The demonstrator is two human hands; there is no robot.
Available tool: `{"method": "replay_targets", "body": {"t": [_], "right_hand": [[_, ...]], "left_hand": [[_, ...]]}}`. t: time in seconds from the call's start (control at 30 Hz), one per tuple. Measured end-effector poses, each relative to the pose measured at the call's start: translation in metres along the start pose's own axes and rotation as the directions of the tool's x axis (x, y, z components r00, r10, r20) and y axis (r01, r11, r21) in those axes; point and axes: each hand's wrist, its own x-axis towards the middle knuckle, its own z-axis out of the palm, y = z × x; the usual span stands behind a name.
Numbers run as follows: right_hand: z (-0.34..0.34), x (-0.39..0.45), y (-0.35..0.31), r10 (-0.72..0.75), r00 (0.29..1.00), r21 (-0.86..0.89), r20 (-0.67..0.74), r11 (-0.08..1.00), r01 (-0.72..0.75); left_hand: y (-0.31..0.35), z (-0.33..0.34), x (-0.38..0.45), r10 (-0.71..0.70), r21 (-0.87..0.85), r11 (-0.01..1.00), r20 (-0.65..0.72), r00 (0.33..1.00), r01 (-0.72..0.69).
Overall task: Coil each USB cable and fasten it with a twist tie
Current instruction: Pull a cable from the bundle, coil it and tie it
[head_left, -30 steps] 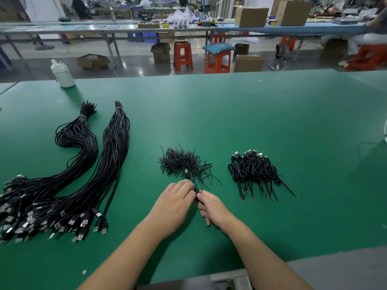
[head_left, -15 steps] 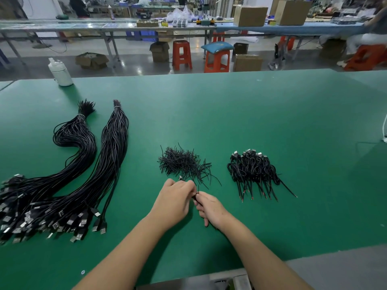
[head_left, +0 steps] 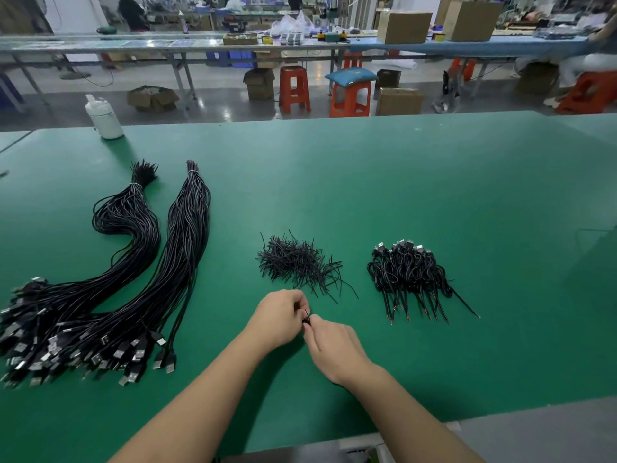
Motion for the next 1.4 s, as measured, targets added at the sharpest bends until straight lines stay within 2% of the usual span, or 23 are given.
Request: {"method": "replay_targets", "body": {"t": [0.17, 0.43, 0.5, 0.63, 0.77, 0.9, 1.2, 1.4], "right_hand": [[0.000, 0.000, -0.002, -0.038, 0.999, -0.064, -0.003, 0.997, 0.038], [0.003, 0.001, -0.004, -0.009, 0.998, -0.069, -0.055, 0.998, 0.005], [0.001, 0.002, -0.005, 0.000, 0.999, -0.064, -0.047, 0.998, -0.003], [-0.002, 0.004, -0.006, 0.012, 1.000, -0.057, -0.016, 0.998, -0.013], [-0.003, 0.007, -0.009, 0.013, 1.000, -0.095, 0.009, 0.995, -0.012], [0.000, 0.009, -0.011, -0.016, 1.000, -0.181, -0.003, 0.983, 0.015], [0.008, 0.010, -0.011, -0.040, 0.999, -0.241, 0.011, 0.970, 0.042], [0.013, 0.009, -0.011, -0.056, 0.998, -0.287, 0.028, 0.956, 0.062]], "left_hand": [[-0.002, 0.000, -0.004, -0.013, -0.006, 1.000, 0.012, 1.000, 0.013], [0.002, -0.001, -0.004, 0.002, -0.013, 1.000, -0.010, 1.000, -0.002], [0.002, -0.001, -0.003, -0.002, -0.030, 1.000, -0.035, 0.999, 0.001], [0.003, -0.002, -0.002, -0.008, 0.043, 0.999, -0.112, 0.994, 0.013], [0.001, -0.006, -0.002, -0.068, -0.006, 0.998, -0.042, 0.997, 0.068], [0.001, -0.010, -0.003, -0.036, 0.074, 0.997, 0.018, 0.999, 0.034], [0.006, -0.003, -0.006, -0.042, 0.300, 0.954, 0.056, 0.998, 0.023], [0.008, -0.008, -0.003, -0.107, 0.323, 0.944, 0.104, 0.989, 0.068]]}}
